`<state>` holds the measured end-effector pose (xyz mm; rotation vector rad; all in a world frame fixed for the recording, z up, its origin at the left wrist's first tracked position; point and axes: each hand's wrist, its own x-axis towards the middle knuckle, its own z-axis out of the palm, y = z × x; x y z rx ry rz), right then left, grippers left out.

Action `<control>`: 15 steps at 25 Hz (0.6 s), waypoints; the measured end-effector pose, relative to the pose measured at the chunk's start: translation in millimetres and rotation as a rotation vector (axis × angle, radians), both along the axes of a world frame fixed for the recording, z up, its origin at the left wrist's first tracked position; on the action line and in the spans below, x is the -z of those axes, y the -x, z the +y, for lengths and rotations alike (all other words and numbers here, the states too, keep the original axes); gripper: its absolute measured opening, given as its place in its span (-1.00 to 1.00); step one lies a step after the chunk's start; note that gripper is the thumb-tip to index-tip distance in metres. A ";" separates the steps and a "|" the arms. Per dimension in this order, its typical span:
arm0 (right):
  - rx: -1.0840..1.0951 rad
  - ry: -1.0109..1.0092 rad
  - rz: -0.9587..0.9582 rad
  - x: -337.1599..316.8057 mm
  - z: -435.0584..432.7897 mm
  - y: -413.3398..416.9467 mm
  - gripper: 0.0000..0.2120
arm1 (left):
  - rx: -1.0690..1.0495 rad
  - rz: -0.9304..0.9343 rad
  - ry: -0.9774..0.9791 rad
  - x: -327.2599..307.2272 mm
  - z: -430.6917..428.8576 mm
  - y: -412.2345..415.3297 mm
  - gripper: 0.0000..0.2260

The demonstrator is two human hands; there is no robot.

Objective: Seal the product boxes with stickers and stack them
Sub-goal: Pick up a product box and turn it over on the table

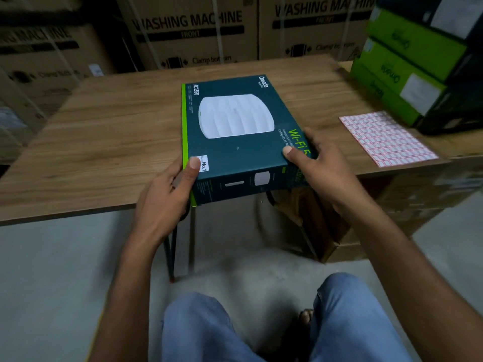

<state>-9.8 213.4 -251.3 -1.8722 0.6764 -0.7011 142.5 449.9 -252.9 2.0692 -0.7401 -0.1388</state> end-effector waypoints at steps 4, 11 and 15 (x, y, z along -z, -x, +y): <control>-0.071 0.449 0.157 3.1 8.5 23.4 -0.22 | 0.076 -0.318 -0.169 9.0 16.3 -2.6 -0.04; -0.056 0.763 0.190 22.2 18.7 26.9 -0.17 | 0.058 -0.673 -0.132 32.4 12.5 -0.1 -0.13; -0.005 0.796 0.093 30.8 23.9 28.0 -0.25 | 0.090 -0.738 -0.043 38.8 20.1 8.5 -0.21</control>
